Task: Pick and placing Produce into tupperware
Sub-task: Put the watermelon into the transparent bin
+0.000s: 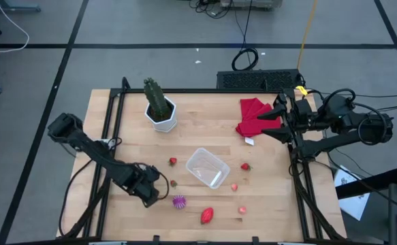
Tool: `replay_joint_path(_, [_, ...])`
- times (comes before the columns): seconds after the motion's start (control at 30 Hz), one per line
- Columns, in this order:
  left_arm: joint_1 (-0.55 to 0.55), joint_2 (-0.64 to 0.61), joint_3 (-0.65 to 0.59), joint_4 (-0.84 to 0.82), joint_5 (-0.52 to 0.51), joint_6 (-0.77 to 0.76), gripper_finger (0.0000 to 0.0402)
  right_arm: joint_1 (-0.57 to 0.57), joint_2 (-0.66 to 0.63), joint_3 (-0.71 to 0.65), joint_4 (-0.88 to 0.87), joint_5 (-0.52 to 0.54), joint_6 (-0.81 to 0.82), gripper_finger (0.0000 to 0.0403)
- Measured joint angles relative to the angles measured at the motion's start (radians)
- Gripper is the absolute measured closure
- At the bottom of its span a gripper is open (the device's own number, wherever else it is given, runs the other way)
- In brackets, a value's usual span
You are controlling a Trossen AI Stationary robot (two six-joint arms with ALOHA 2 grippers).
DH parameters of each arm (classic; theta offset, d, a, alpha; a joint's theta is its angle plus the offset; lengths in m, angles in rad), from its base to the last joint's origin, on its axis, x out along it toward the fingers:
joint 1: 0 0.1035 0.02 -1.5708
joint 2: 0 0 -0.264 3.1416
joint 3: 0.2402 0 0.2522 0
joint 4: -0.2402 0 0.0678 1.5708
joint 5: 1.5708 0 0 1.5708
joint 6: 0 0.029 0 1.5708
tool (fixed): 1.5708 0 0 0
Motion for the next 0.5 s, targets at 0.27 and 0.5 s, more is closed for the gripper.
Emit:
replay_joint_path(0.27, [0.063,-0.047,0.048,-0.006,-0.008,0.065,0.0114,0.0,0.0,0.0,0.0,0.0,-0.021,0.0193])
replay_joint_path(0.5, [0.105,-0.047,0.165,-0.068,-0.077,0.136,0.0109,0.0,0.0,0.0,0.0,0.0,-0.038,0.0193])
